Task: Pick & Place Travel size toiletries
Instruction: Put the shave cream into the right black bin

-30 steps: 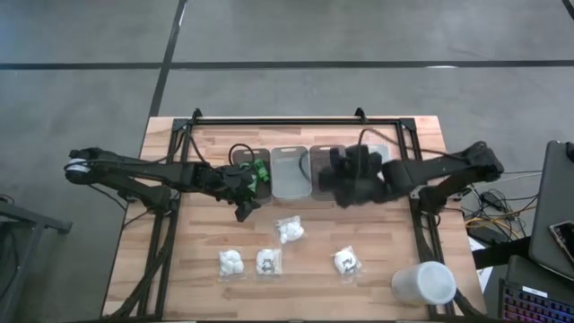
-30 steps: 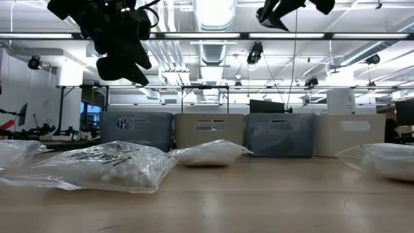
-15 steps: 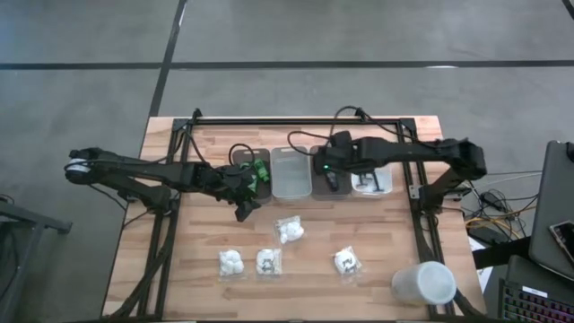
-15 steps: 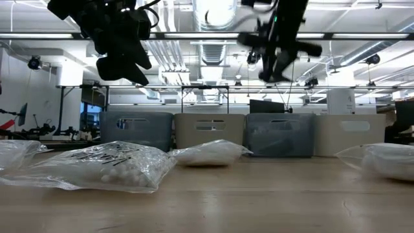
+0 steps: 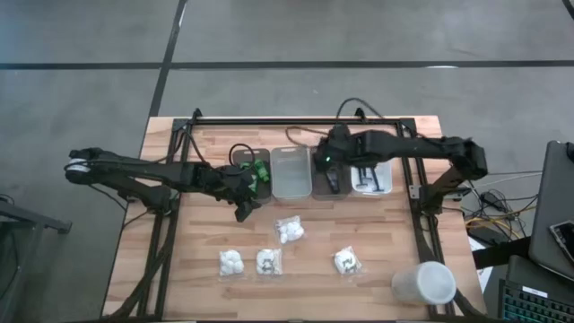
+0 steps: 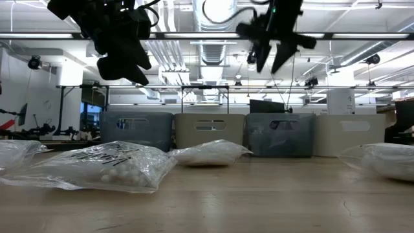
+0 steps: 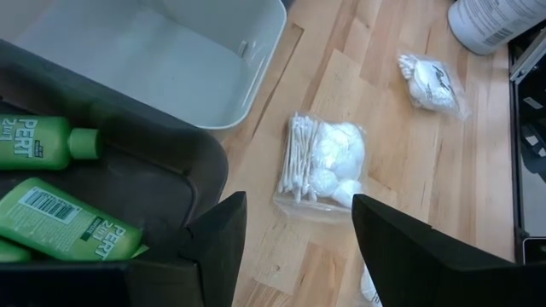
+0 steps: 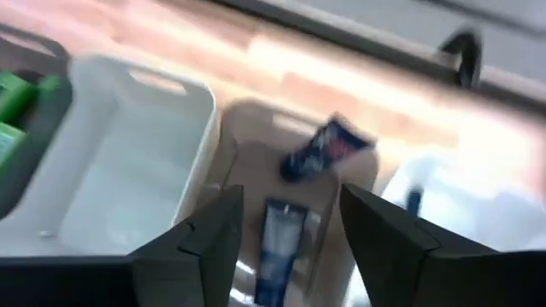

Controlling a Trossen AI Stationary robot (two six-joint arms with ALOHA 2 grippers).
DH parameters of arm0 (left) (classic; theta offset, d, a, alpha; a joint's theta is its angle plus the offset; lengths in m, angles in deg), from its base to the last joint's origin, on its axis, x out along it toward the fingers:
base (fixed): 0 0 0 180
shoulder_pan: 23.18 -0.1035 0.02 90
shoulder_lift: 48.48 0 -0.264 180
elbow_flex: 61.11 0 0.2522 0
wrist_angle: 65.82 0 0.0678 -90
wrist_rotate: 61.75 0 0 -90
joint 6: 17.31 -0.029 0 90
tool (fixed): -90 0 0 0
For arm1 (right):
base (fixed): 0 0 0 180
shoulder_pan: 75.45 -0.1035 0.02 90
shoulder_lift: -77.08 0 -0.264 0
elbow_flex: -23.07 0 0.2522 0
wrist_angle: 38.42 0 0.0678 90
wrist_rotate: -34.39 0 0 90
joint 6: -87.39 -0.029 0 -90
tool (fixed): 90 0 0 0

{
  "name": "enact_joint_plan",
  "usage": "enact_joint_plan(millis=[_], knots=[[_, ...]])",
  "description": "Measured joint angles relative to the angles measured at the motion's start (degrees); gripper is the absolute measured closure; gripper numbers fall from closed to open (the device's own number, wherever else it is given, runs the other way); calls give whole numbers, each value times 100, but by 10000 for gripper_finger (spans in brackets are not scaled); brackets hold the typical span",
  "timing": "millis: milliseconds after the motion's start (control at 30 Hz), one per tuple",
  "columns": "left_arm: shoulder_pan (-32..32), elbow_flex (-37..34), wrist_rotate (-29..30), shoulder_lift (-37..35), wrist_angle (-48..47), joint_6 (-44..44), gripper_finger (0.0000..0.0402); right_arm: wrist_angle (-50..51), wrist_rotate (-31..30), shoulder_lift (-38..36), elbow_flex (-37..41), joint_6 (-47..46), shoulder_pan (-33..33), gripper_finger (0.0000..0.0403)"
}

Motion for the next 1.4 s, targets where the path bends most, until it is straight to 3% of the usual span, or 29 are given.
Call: enact_joint_plan(millis=[267,667,833,1033,1167,1233,1400], knots=[[0,0,0,0,21,-2,183,-12,-15,-515,-620,1311,-157,181],[0,0,-2,-1,51,19,183,-192,-5,-398,-441,1427,-1349,143],[0,0,-2,-2,69,31,183,618,303,-163,-283,15,-1325,127],[0,0,-2,-2,316,161,183,1473,-239,-241,-253,-348,-376,106],[0,0,-2,-2,413,214,183,1086,-230,-237,-70,438,777,91],[-1,0,-1,-2,419,216,183,467,299,-228,186,946,1406,83],[0,0,-2,-2,424,216,183,-1352,2290,-223,997,1583,2699,65]])
